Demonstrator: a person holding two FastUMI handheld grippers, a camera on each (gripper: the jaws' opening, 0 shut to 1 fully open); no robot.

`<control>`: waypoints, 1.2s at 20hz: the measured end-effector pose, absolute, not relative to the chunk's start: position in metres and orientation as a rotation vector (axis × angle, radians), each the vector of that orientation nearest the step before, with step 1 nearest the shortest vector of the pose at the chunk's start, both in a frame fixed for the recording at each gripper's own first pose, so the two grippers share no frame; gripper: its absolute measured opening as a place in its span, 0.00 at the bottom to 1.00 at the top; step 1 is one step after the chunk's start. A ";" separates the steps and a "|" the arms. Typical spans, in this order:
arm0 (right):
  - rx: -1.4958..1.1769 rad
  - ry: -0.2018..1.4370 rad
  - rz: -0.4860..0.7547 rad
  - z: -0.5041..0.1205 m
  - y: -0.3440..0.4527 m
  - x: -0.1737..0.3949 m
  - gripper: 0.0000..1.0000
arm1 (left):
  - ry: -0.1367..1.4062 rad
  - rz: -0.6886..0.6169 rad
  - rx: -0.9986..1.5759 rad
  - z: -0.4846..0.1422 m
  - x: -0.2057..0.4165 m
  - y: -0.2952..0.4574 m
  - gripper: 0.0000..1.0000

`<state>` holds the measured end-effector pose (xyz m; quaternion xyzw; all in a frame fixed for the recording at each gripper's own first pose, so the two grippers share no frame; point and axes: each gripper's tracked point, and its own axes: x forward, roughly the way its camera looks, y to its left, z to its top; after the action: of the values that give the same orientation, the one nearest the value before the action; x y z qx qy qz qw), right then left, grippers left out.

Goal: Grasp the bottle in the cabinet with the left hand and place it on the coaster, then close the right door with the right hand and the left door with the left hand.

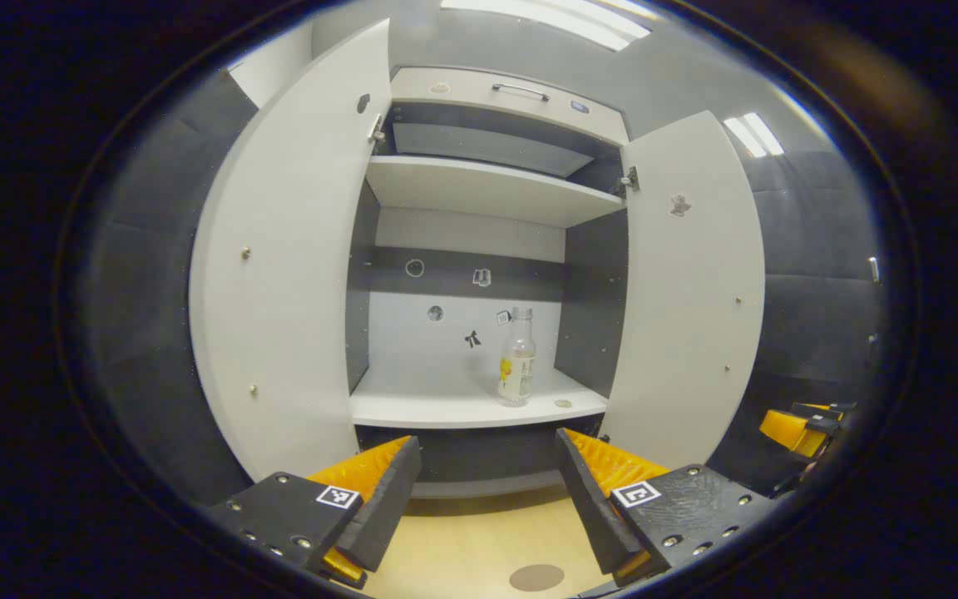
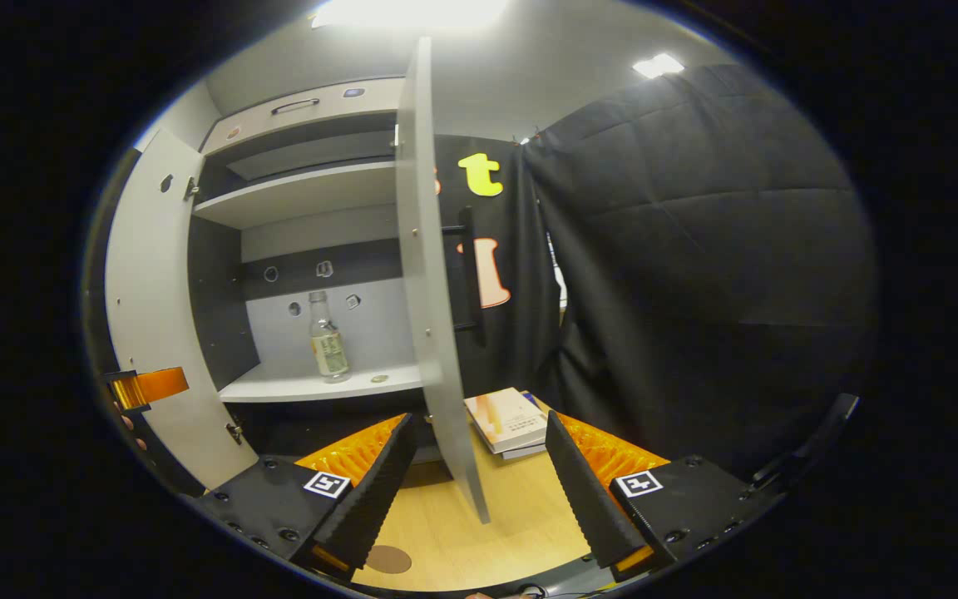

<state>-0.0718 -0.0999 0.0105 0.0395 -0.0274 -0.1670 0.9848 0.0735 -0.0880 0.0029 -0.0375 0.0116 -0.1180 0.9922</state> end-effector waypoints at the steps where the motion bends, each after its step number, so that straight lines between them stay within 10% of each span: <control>1: 0.076 -0.070 -0.374 0.015 -0.114 -0.076 1.00 | 0.018 -0.253 -0.065 0.007 0.085 -0.095 1.00; 24: 0.075 -0.104 -0.521 0.035 -0.239 -0.006 0.96 | -0.042 -0.318 0.041 0.066 0.335 -0.190 0.92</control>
<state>-0.0059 -0.2386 0.0349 0.0369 -0.0514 -0.2575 0.9642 0.3348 -0.1901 0.0661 0.0204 -0.0211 -0.1582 0.9870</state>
